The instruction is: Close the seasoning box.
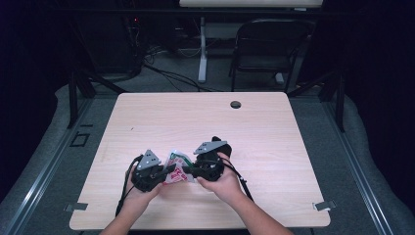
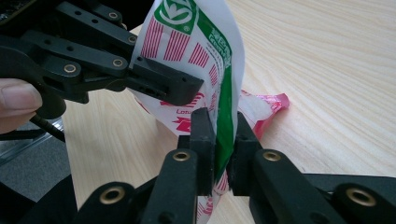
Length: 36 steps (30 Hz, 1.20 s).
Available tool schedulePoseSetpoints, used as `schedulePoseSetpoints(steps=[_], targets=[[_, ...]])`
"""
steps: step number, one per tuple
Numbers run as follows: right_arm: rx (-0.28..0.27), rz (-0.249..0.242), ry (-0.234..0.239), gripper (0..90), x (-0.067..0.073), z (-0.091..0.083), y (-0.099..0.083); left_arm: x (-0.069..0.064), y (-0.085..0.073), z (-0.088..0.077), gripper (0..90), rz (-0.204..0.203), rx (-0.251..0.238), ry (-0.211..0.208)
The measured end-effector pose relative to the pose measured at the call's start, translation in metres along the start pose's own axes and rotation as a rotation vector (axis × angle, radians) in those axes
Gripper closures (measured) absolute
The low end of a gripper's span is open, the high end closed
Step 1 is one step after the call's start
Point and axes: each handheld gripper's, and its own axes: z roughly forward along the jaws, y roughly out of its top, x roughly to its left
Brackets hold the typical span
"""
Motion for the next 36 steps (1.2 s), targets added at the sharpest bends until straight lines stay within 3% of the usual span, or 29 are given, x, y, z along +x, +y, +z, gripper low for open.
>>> schedulePoseSetpoints(steps=[17,29,36], targets=[[0.007,-0.039,-0.014,90.0,0.003,-0.001,-0.001,0.0,-0.002,-0.001,84.6,-0.001,-0.008,0.003],[-0.001,-0.056,-0.007,90.0,0.004,0.0,0.0,0.001,-0.011,-0.007,71.4,0.008,-0.01,0.033],[-0.018,-0.106,-0.023,90.0,0.009,0.0,0.0,0.004,-0.02,-0.01,61.5,0.011,0.001,0.046]])
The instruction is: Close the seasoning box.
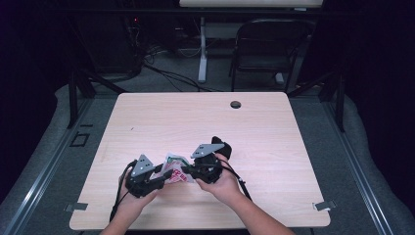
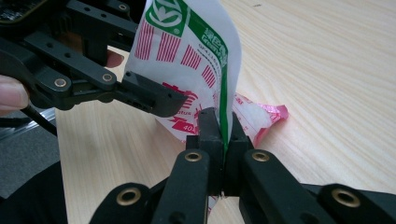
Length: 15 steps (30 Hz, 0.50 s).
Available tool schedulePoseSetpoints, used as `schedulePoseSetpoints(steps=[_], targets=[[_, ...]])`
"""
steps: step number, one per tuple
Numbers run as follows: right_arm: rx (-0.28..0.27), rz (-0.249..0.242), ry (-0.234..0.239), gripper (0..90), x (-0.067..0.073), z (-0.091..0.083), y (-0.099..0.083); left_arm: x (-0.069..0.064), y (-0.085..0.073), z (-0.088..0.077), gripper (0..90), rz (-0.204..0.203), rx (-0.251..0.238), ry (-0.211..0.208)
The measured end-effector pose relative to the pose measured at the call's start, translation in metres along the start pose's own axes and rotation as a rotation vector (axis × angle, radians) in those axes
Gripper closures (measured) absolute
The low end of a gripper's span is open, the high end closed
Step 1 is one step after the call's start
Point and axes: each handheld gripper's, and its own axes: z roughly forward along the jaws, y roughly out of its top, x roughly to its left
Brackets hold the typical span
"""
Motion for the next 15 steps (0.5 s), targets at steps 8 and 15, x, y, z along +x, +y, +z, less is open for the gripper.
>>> schedulePoseSetpoints(steps=[8,15], targets=[[-0.01,-0.017,0.015,90.0,-0.001,0.0,0.001,0.003,-0.011,0.0,56.8,0.001,0.021,0.013],[-0.021,-0.014,0.033,90.0,-0.001,0.001,0.003,0.006,-0.019,0.002,53.8,-0.003,0.042,0.021]])
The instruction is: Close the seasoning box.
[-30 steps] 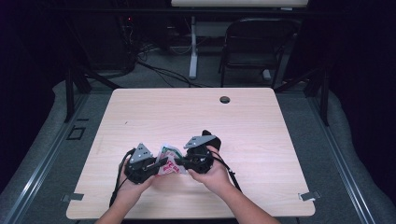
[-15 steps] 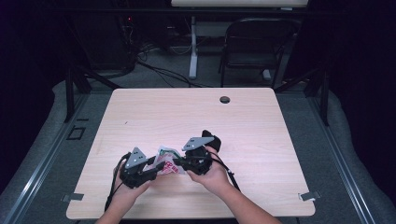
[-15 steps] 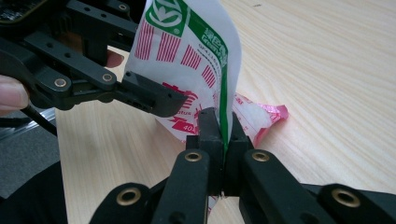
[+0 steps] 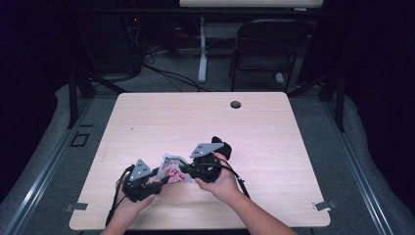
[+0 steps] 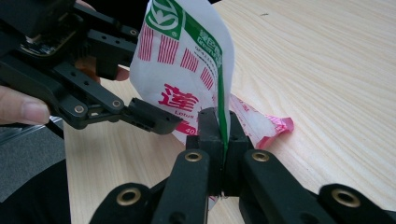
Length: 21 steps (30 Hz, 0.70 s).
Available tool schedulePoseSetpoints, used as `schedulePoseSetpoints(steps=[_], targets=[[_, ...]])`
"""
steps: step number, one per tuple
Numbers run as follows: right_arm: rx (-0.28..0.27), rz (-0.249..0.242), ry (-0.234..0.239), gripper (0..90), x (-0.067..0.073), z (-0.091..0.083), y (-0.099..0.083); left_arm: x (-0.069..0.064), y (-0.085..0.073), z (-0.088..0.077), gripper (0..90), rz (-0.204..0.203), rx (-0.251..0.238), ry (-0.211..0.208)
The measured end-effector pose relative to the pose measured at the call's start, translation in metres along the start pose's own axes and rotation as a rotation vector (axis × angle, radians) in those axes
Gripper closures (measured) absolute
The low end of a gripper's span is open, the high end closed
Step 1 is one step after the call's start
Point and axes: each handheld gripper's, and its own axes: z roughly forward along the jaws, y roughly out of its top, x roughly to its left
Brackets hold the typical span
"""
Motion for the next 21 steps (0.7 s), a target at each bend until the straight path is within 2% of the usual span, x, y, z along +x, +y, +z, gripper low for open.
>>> schedulePoseSetpoints(steps=[9,16,21], targets=[[0.0,0.001,0.009,90.0,-0.002,-0.001,0.0,0.002,-0.006,0.007,52.1,0.004,0.02,-0.003],[-0.011,0.012,0.009,90.0,-0.002,0.0,0.001,0.006,-0.01,0.012,45.9,-0.003,0.027,-0.011],[-0.028,0.007,0.005,90.0,-0.002,0.0,0.001,0.007,-0.011,0.011,49.3,0.012,0.012,-0.012]])
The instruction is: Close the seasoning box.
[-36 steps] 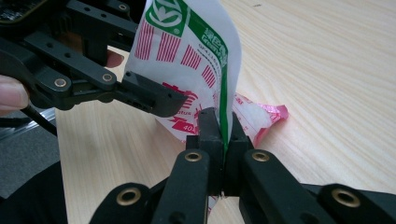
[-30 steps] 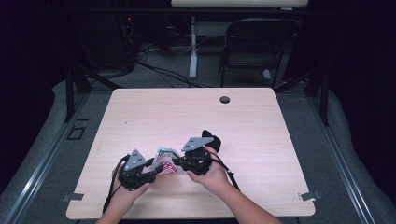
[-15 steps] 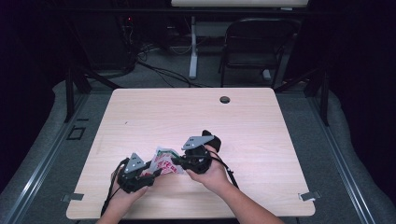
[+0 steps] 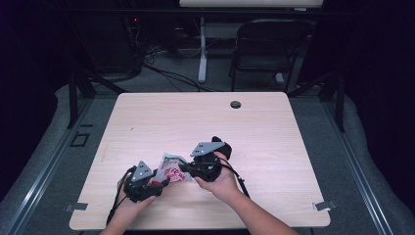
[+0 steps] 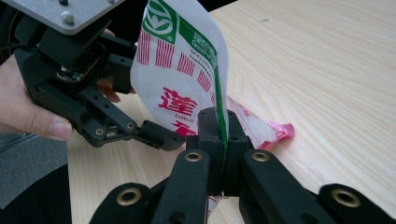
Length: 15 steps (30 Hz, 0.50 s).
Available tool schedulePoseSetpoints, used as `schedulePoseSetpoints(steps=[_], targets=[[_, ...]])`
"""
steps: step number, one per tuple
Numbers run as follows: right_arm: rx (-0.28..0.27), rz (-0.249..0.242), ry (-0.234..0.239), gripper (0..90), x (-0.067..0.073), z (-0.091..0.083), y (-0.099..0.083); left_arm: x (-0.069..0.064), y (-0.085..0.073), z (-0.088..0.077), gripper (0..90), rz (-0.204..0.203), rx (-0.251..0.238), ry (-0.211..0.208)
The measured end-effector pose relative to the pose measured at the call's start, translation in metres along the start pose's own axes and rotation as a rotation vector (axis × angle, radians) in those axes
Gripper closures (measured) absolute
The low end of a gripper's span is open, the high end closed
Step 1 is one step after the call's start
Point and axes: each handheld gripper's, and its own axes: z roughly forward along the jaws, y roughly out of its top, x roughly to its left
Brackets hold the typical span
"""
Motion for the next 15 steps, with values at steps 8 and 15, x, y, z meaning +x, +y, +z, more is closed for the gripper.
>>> schedulePoseSetpoints(steps=[8,15], targets=[[-0.045,-0.009,-0.01,90.0,0.002,-0.003,0.003,-0.005,0.004,-0.004,56.5,0.007,-0.014,-0.009],[-0.055,0.003,-0.006,90.0,-0.001,-0.008,0.004,-0.011,0.004,-0.002,52.9,0.022,-0.012,-0.035]])
